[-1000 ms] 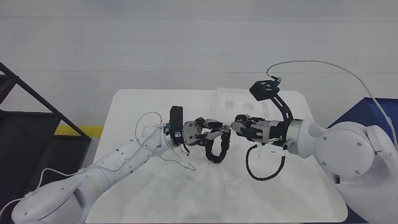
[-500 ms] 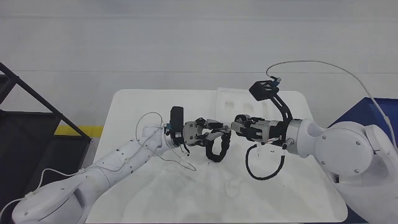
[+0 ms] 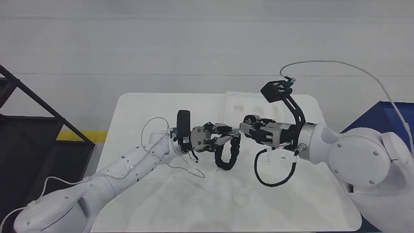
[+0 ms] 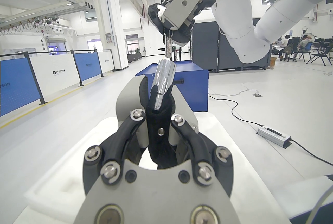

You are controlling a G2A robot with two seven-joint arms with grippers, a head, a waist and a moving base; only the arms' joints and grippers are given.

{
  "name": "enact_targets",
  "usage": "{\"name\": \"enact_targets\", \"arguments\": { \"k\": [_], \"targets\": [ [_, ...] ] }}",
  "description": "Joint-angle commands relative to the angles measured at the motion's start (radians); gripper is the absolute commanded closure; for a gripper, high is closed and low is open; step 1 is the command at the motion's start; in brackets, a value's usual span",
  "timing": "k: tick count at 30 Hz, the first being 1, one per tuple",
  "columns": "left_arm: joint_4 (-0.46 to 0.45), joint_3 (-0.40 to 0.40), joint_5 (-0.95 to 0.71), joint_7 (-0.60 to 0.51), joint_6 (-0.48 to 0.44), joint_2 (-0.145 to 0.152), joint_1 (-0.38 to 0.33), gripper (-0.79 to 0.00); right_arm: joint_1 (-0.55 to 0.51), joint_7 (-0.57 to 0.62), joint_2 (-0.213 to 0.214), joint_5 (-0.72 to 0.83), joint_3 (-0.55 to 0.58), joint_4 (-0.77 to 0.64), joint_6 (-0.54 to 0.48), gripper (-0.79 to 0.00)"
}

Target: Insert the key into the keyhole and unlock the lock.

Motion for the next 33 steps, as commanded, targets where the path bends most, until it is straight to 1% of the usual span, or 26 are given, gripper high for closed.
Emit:
{"name": "enact_targets", "arguments": {
  "k": [1,5,14,16,20,22,24,27,31,33],
  "targets": [
    [-0.004,-0.001,-0.008,0.002,0.002,-0.001,0.004,0.0,-0.005,-0.007,0.0,-0.005,0.004,-0.008,0.004,0.0],
    [-0.013,-0.002,-0.032,0.011,0.011,-0.003,0.017,0.0,-0.022,-0.037,-0.001,-0.001,0.01,-0.019,0.014,0.0],
    [-0.013,-0.002,-0.032,0.011,0.011,-0.003,0.017,0.0,-0.022,-0.037,-0.001,-0.001,0.01,-0.019,0.014,0.0],
    [-0.013,-0.002,-0.032,0.011,0.011,-0.003,0.017,0.0,-0.03,-0.054,-0.001,-0.003,0.01,-0.016,0.006,0.0],
    [-0.026,-0.029,-0.053,-0.05,0.047,-0.004,0.051,0.0,-0.051,-0.07,-0.002,0.007,0.015,-0.034,0.014,0.0],
    [-0.032,-0.038,-0.044,-0.05,0.057,-0.006,0.069,0.0,-0.058,-0.072,-0.002,0.013,0.018,-0.047,0.031,0.0],
    [-0.028,-0.047,-0.009,-0.035,0.075,-0.008,0.078,0.0,-0.063,-0.073,-0.002,0.013,0.02,-0.059,0.049,0.0],
    [-0.016,-0.064,0.032,0.027,0.111,-0.014,0.092,0.0,-0.069,-0.071,-0.001,0.002,0.025,-0.073,0.073,0.0],
    [0.009,-0.08,0.065,0.117,0.135,-0.027,0.106,0.0,-0.076,-0.069,0.0,-0.025,0.016,-0.085,0.093,0.0],
    [0.02,-0.085,0.073,0.14,0.14,-0.036,0.111,0.0,-0.079,-0.078,-0.001,-0.039,0.006,-0.088,0.096,0.0]
  ]
}}
